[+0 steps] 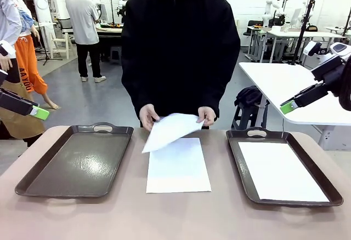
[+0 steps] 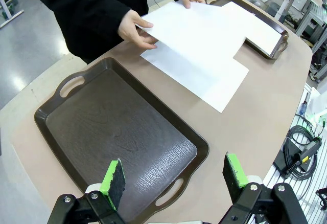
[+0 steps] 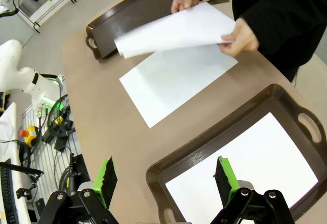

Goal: Sort the A4 documents.
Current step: Receive the A4 Paper.

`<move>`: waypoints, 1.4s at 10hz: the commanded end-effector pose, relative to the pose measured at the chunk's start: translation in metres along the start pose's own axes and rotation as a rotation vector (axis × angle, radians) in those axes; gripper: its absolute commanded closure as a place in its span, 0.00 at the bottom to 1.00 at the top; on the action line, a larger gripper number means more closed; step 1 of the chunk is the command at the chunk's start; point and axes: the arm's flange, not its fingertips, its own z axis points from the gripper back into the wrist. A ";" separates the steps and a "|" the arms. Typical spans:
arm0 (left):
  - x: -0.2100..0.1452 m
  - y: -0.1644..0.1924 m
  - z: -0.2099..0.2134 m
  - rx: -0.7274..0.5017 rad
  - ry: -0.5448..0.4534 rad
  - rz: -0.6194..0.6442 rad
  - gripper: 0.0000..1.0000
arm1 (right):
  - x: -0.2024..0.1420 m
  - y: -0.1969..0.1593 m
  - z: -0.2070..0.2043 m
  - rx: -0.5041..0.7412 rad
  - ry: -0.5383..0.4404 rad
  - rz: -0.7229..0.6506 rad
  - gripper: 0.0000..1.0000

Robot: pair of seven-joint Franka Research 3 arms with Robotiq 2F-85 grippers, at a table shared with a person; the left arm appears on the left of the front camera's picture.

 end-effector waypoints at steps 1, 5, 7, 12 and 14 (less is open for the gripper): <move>-0.001 0.002 -0.001 -0.016 -0.008 -0.018 0.00 | 0.001 0.001 -0.002 -0.001 -0.004 0.000 0.00; -0.001 0.002 -0.001 -0.016 -0.008 -0.018 0.00 | 0.001 0.001 -0.002 -0.001 -0.004 0.000 0.00; -0.001 0.002 -0.001 -0.016 -0.008 -0.018 0.00 | 0.001 0.001 -0.002 -0.001 -0.004 0.000 0.00; -0.001 0.002 -0.001 -0.016 -0.008 -0.018 0.00 | 0.001 0.001 -0.002 -0.001 -0.004 0.000 0.00; -0.001 0.002 -0.001 -0.016 -0.008 -0.018 0.00 | 0.001 0.001 -0.002 -0.001 -0.004 0.000 0.00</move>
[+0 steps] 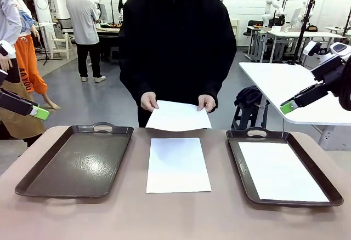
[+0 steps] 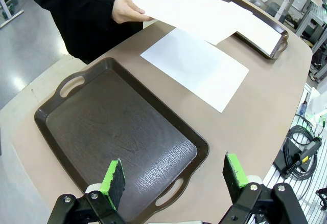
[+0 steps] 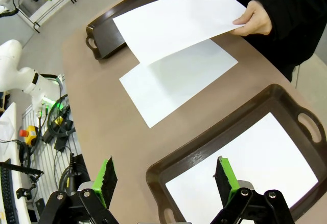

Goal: Sort the A4 documents.
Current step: Receive the A4 Paper.

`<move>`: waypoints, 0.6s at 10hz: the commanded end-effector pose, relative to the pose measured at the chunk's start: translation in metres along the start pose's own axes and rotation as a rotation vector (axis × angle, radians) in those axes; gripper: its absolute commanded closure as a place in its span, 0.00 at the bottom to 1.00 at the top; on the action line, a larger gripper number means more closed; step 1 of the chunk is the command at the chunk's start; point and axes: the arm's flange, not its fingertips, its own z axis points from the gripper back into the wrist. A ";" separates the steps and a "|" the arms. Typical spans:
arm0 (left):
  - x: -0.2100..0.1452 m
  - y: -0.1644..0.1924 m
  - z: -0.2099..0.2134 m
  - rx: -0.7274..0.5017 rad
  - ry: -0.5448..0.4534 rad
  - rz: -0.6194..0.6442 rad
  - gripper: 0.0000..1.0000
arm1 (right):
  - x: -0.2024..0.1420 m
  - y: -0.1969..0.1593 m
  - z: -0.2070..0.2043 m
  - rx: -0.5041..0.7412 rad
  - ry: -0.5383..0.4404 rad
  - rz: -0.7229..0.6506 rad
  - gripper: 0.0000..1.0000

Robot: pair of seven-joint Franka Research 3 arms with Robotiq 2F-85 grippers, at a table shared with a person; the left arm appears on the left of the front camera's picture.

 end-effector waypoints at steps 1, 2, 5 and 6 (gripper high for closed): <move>-0.001 0.002 -0.001 -0.016 -0.008 -0.017 0.00 | 0.001 0.001 -0.002 -0.001 -0.004 0.000 0.00; -0.001 0.002 -0.001 -0.016 -0.008 -0.017 0.00 | 0.001 0.001 -0.002 -0.001 -0.004 0.000 0.00; -0.001 0.002 -0.001 -0.016 -0.008 -0.017 0.00 | 0.001 0.001 -0.002 -0.001 -0.004 0.000 0.00; -0.001 0.002 -0.001 -0.016 -0.008 -0.017 0.00 | 0.001 0.001 -0.002 -0.001 -0.004 0.000 0.00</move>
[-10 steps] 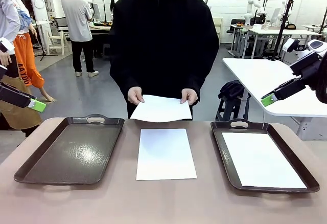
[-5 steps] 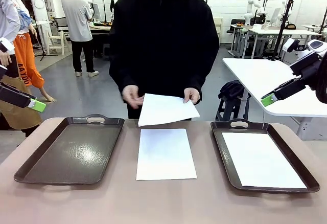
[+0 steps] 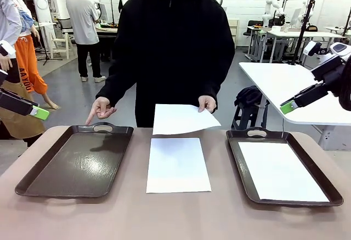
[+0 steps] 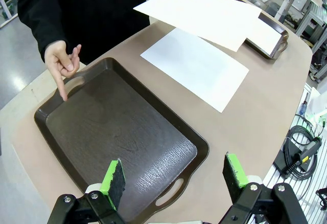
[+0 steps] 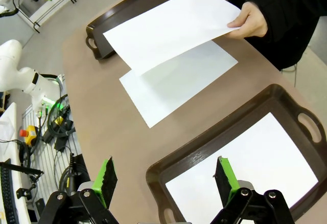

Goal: Sort the A4 documents.
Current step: Receive the A4 Paper.

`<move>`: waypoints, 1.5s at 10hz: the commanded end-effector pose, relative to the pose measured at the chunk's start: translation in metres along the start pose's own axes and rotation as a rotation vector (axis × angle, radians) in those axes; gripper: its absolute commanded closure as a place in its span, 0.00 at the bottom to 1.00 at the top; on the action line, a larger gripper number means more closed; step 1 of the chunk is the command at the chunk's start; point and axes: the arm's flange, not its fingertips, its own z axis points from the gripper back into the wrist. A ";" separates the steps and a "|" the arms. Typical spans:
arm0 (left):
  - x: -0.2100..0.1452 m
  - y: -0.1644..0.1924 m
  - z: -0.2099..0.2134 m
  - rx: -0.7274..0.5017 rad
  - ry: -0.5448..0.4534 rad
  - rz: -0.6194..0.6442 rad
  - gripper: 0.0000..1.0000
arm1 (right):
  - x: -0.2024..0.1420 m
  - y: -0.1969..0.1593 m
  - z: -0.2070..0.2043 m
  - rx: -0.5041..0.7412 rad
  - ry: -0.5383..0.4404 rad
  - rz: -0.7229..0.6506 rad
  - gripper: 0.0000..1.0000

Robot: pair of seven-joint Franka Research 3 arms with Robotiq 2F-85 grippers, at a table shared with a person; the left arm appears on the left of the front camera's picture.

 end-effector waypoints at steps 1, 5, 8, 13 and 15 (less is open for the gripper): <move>-0.001 0.002 -0.001 -0.016 -0.008 -0.017 0.00 | 0.001 0.001 -0.002 -0.001 -0.004 0.000 0.00; -0.001 0.002 -0.001 -0.016 -0.008 -0.017 0.00 | 0.001 0.001 -0.002 -0.001 -0.004 0.000 0.00; -0.001 0.002 -0.001 -0.016 -0.008 -0.017 0.00 | 0.001 0.001 -0.002 -0.001 -0.004 0.000 0.00; 0.019 0.021 -0.057 -0.148 -0.021 0.110 0.00 | 0.001 0.001 -0.002 -0.001 -0.004 0.000 0.00; 0.037 0.032 -0.093 -0.237 -0.050 0.203 0.00 | 0.001 0.001 -0.002 -0.001 -0.004 0.000 0.00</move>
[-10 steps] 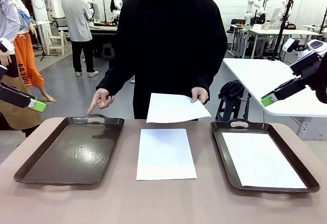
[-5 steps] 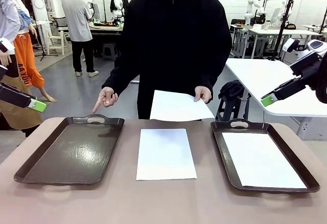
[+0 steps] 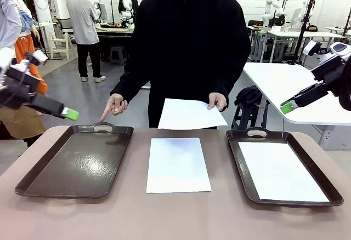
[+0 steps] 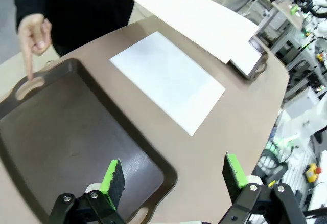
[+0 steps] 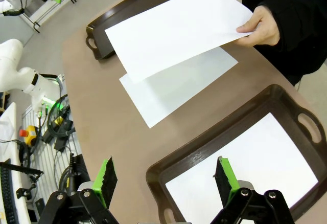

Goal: Sort the A4 documents.
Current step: Receive the A4 Paper.

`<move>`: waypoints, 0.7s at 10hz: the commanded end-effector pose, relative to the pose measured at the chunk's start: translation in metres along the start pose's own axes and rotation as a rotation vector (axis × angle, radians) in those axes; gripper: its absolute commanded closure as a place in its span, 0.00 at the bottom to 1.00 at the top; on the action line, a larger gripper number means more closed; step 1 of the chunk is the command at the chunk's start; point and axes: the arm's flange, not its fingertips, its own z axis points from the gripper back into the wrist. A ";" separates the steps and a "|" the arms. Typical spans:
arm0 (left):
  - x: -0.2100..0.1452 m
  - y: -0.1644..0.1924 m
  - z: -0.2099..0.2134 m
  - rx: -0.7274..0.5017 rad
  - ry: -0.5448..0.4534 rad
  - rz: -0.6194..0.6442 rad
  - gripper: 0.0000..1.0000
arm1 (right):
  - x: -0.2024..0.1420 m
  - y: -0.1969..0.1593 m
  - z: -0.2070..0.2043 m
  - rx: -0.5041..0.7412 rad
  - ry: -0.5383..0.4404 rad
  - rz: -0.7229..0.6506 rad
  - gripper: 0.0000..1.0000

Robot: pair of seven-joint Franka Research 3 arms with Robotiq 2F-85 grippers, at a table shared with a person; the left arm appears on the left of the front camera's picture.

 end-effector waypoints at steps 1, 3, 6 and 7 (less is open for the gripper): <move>0.033 0.029 -0.034 -0.106 -0.066 0.079 0.00 | 0.000 0.001 -0.002 -0.001 -0.004 -0.001 0.00; 0.058 0.045 -0.075 -0.187 -0.084 0.183 0.00 | 0.000 0.001 -0.002 -0.001 -0.004 -0.001 0.00; 0.081 0.056 -0.129 -0.262 -0.102 0.312 0.00 | 0.000 0.001 -0.002 -0.001 -0.004 -0.001 0.00; 0.090 0.056 -0.147 -0.275 -0.086 0.339 0.00 | 0.000 0.001 -0.002 -0.001 -0.004 -0.001 0.00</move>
